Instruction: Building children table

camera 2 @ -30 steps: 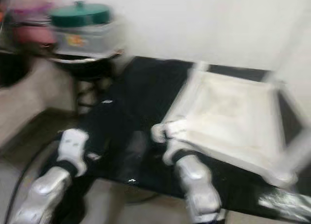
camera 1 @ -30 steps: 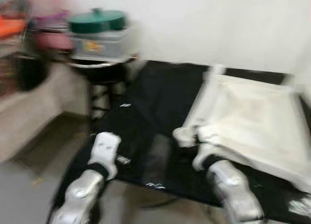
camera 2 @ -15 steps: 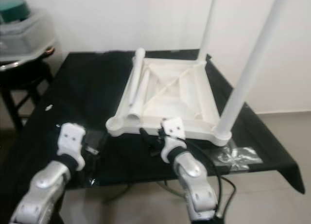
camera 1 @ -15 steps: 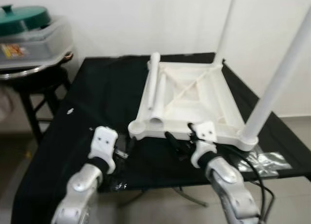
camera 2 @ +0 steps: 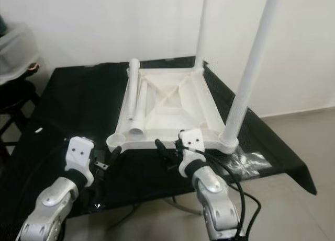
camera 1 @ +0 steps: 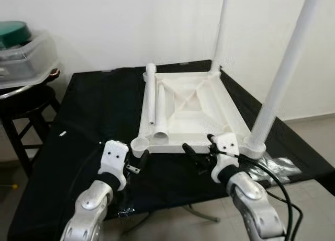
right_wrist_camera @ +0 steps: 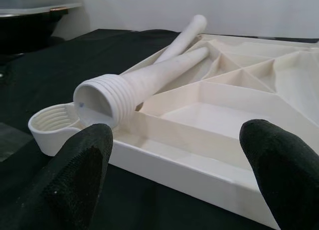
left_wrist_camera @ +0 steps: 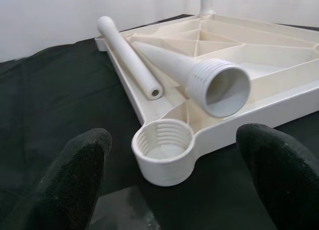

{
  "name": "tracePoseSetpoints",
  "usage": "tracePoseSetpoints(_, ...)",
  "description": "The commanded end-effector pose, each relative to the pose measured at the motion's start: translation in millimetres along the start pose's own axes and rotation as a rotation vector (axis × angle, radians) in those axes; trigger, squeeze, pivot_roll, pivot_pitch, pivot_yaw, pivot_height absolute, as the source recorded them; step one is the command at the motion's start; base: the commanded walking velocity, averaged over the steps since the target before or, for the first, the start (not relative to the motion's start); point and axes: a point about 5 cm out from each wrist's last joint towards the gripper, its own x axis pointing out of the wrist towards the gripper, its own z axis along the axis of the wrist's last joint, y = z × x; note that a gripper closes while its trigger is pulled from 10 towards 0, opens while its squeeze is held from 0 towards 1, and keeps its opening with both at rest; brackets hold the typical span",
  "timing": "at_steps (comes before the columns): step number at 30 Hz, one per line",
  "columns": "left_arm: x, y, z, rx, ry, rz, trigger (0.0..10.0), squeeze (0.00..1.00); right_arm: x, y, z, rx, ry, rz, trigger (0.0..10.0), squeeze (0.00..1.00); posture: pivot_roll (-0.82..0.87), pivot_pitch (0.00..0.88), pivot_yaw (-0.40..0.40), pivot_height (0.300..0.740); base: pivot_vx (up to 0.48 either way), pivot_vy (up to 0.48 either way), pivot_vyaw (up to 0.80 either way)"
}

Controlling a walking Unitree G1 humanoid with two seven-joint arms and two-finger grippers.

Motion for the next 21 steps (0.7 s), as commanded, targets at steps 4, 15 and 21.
tracePoseSetpoints(4, -0.1, 0.7, -1.5, 0.003, 0.012, 0.005, 10.0, 0.0, 0.1, 1.3, 1.9, -0.001, -0.014, 0.012, 10.0, 0.0, -0.08, 0.0, 0.015, 0.74, 0.0, 0.0, 0.0)
tracePoseSetpoints(15, 0.3, 1.3, -1.6, -0.003, 0.013, 0.003, 10.0, 0.0, 1.4, 1.9, -0.5, -0.001, 0.009, 0.022, 10.0, 0.0, -0.08, 0.0, 0.015, 0.74, 0.0, 0.0, -0.36)
tracePoseSetpoints(21, -0.1, 1.8, -1.6, -0.003, 0.013, 0.005, 10.0, 0.0, 1.1, 2.5, 0.0, 0.001, 0.001, 0.023, 10.0, 0.0, -0.08, 0.0, 0.017, 0.74, 0.0, 0.0, -0.8)
